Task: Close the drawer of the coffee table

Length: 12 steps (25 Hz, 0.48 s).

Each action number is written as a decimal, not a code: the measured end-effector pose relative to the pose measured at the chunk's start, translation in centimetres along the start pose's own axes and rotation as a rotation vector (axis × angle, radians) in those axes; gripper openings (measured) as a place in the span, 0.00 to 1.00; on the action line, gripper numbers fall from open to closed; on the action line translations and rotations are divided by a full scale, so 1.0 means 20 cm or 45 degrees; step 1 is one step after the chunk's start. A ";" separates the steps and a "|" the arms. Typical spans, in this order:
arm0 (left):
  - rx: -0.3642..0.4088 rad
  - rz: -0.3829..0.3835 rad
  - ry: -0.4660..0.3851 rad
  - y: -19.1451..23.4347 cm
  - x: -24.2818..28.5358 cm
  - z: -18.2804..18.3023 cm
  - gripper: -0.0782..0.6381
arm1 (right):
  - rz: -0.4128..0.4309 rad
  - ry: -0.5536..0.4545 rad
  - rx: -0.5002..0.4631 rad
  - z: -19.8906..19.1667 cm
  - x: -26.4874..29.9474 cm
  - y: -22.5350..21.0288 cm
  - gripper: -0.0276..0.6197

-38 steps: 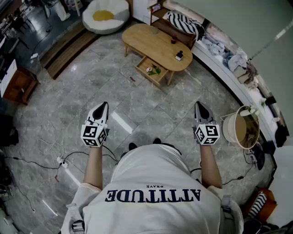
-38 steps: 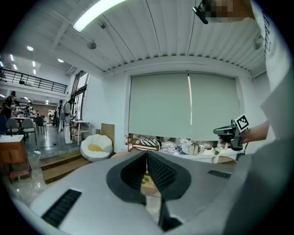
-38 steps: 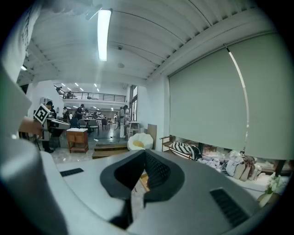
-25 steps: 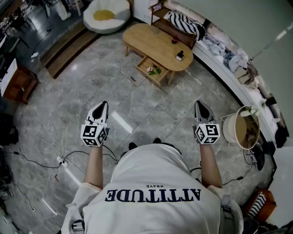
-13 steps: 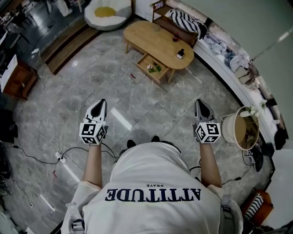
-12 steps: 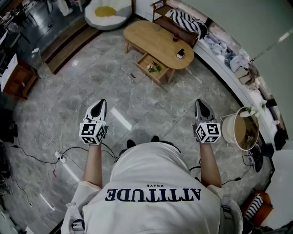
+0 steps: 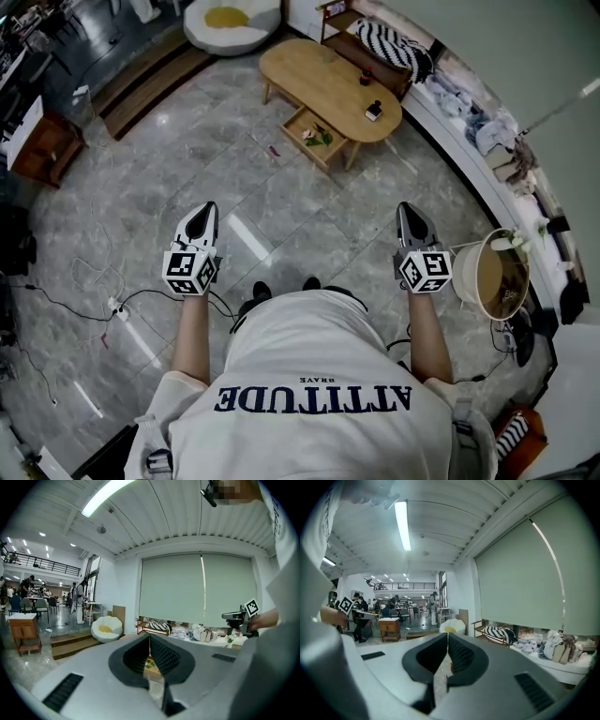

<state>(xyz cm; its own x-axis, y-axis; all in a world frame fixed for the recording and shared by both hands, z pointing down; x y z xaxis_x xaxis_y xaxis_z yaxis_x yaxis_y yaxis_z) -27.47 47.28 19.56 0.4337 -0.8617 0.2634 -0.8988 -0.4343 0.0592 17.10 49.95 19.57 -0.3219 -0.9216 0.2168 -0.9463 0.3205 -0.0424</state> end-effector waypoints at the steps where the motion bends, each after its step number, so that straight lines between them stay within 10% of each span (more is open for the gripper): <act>1: 0.001 0.008 0.001 -0.02 0.00 0.00 0.14 | 0.009 -0.007 0.005 0.00 0.00 -0.02 0.07; 12: -0.007 0.077 0.010 -0.18 0.00 -0.02 0.14 | 0.068 -0.010 0.065 -0.07 0.00 -0.21 0.07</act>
<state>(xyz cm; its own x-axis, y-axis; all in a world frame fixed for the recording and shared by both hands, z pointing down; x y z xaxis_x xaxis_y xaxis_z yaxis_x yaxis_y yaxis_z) -24.20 48.91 19.84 0.3781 -0.8843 0.2739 -0.9237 -0.3799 0.0486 21.20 48.90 21.09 -0.3721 -0.9053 0.2049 -0.9280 0.3579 -0.1037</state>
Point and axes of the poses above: the fingertips, and each gripper's own axes: x forward along the fingers, y to its left, z out of its top, the point moved 3 cm from there along -x, backward along the fingers, and after that the axes turned 3 degrees about y, right-handed, at the moved point
